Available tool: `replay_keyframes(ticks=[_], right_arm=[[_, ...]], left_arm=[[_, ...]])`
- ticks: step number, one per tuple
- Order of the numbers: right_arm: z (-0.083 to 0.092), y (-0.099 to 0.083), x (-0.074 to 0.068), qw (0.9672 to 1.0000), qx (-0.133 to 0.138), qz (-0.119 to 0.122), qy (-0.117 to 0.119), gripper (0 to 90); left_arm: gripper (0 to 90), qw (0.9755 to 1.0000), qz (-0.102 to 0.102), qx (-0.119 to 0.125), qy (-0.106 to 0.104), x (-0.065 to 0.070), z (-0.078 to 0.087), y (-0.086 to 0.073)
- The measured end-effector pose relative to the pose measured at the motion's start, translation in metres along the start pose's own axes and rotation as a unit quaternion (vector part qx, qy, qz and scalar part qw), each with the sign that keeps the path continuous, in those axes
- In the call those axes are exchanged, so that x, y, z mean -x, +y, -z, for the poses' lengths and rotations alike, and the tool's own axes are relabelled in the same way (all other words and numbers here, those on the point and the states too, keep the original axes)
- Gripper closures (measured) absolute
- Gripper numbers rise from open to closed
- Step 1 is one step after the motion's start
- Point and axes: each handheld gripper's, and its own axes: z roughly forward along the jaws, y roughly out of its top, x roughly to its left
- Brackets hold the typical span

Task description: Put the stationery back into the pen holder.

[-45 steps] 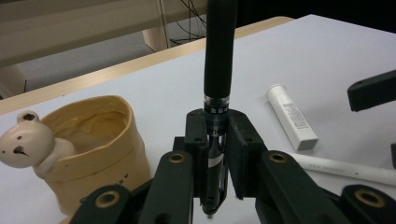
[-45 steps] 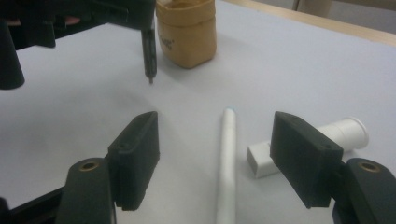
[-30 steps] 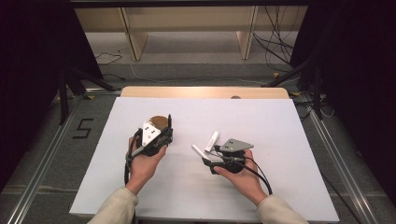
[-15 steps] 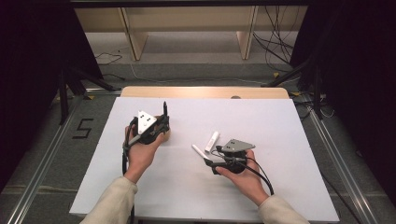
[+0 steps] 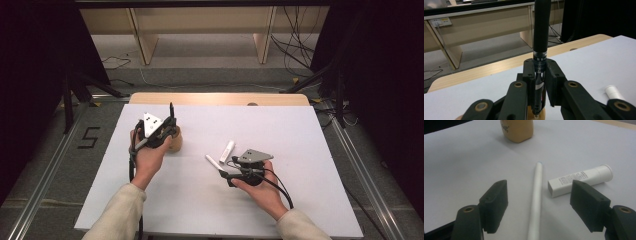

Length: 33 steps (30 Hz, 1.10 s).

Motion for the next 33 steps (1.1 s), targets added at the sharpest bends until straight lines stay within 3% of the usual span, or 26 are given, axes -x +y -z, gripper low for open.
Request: replay_keyframes(ticks=[20, 33], right_arm=[[-0.002, -0.003, 0.002, 1.0, -0.009, -0.002, -0.002, 30.8], [-0.003, -0.004, 0.003, 0.9999, -0.012, -0.002, -0.002, 30.8]], left_arm=[[79.1, 0.9993, -0.015, -0.029, 0.019, -0.003, -0.019, -0.017], [78.9, 0.9978, -0.028, -0.057, 0.018, 0.0, -0.029, -0.028]])
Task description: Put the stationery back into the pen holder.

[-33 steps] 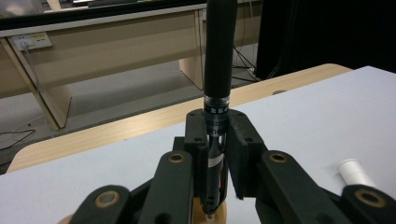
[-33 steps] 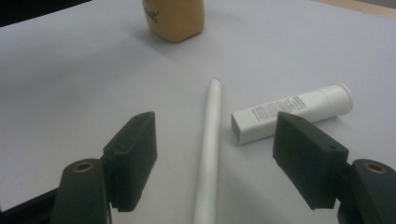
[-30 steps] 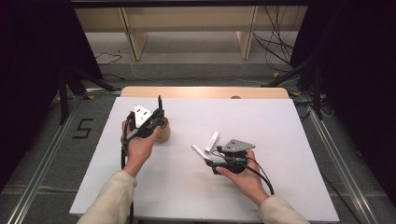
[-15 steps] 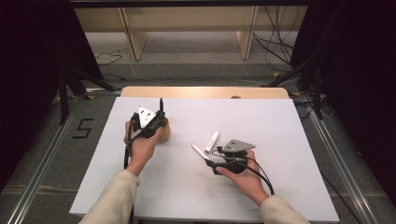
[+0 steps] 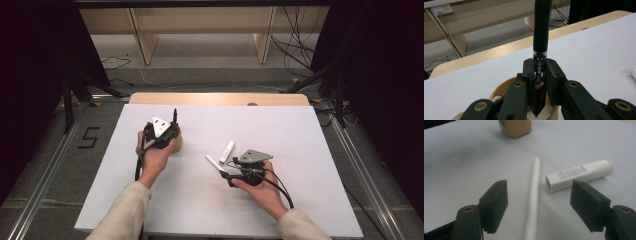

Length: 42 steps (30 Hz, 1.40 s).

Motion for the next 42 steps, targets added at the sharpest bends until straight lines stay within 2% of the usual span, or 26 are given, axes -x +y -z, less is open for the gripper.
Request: replay_keyframes(ticks=[16, 25, 35, 42], right_arm=[[-0.001, -0.001, 0.001, 1.0, -0.005, -0.003, 0.0, 30.8], [-0.002, -0.002, 0.001, 1.0, -0.008, -0.003, -0.001, 30.8], [-0.003, -0.003, 0.001, 0.9998, -0.018, 0.004, -0.004, 32.3], [-0.006, -0.004, 0.0, 0.9995, -0.027, 0.016, -0.01, 35.8]], left_arm=[[78.2, 0.9998, -0.001, -0.022, 0.002, -0.001, -0.009, -0.009], [74.7, 0.9998, -0.002, -0.019, 0.002, -0.001, -0.009, -0.01], [64.6, 1.0, 0.005, -0.001, 0.0, -0.002, 0.011, -0.008], [57.8, 0.9998, 0.014, 0.001, -0.013, 0.003, 0.03, -0.012]])
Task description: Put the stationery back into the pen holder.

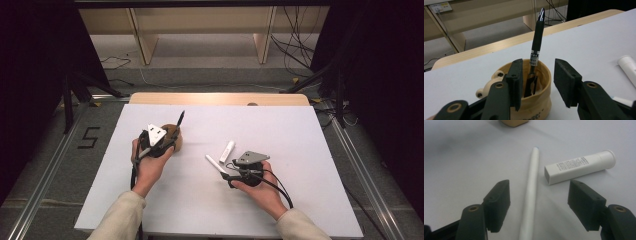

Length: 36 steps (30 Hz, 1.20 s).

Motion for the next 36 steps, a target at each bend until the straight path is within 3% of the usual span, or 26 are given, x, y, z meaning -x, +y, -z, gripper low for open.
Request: replay_keyframes(ticks=[5, 19, 36], right_arm=[[-0.001, 0.0, -0.001, 1.0, -0.003, 0.006, -0.005, 38.7], [-0.005, -0.002, -0.001, 0.9998, -0.015, 0.01, -0.011, 49.1], [-0.016, 0.002, -0.008, 0.9994, -0.03, 0.017, 0.001, 59.9]], left_arm=[[54.0, 0.9996, 0.018, -0.002, -0.02, 0.005, 0.01, -0.004], [46.4, 0.998, 0.003, -0.033, -0.054, 0.027, 0.024, -0.023], [45.6, 0.9956, -0.004, -0.053, -0.078, 0.036, 0.031, -0.036]])
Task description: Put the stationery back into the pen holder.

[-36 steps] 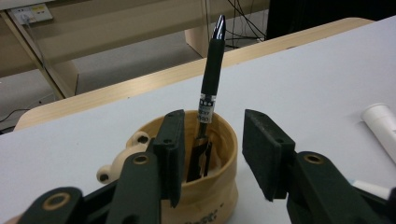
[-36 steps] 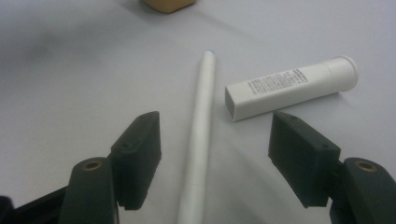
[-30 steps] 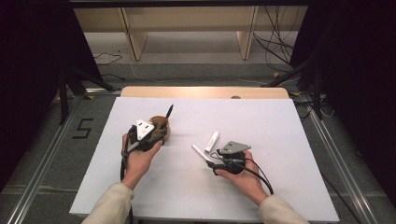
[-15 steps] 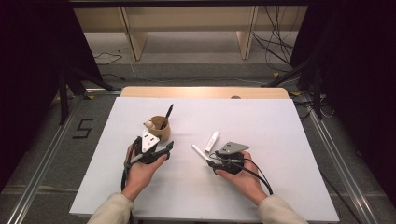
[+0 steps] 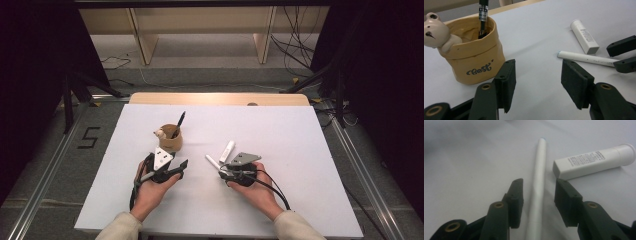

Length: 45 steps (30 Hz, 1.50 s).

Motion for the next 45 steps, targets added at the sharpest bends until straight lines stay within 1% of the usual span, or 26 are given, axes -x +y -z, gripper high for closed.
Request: replay_keyframes(ticks=[3, 11, 22, 29, 35, 45], right_arm=[[-0.0026, 0.0025, -0.0018, 1.0, -0.004, -0.001, -0.001, 60.5], [-0.0064, 0.0045, -0.0031, 0.9998, -0.019, -0.009, -0.005, 63.1], [-0.0061, 0.0054, -0.0051, 0.9993, -0.027, -0.015, -0.021, 71.8], [-0.0059, 0.0065, -0.0058, 0.999, -0.032, -0.02, -0.025, 77.5], [-0.0055, 0.0064, -0.0058, 0.9987, -0.031, -0.03, -0.026, 78.6], [-0.005, 0.0056, -0.0061, 0.9988, -0.027, -0.032, -0.028, 78.8]], left_arm=[[45.6, 1.0, -0.003, -0.002, -0.001, 0.0005, -0.0003, -0.0001], [45.6, 1.0, -0.002, -0.003, -0.003, 0.0008, -0.001, -0.0009], [45.6, 1.0, -0.003, -0.007, -0.004, 0.0002, -0.0022, -0.0015], [45.6, 0.9999, -0.003, -0.009, -0.005, 0.0012, -0.0031, -0.0019], [45.6, 0.9999, -0.004, -0.01, -0.007, 0.0026, -0.0042, -0.0026], [45.6, 0.9999, -0.004, -0.012, -0.01, 0.0035, -0.0058, -0.0041]])
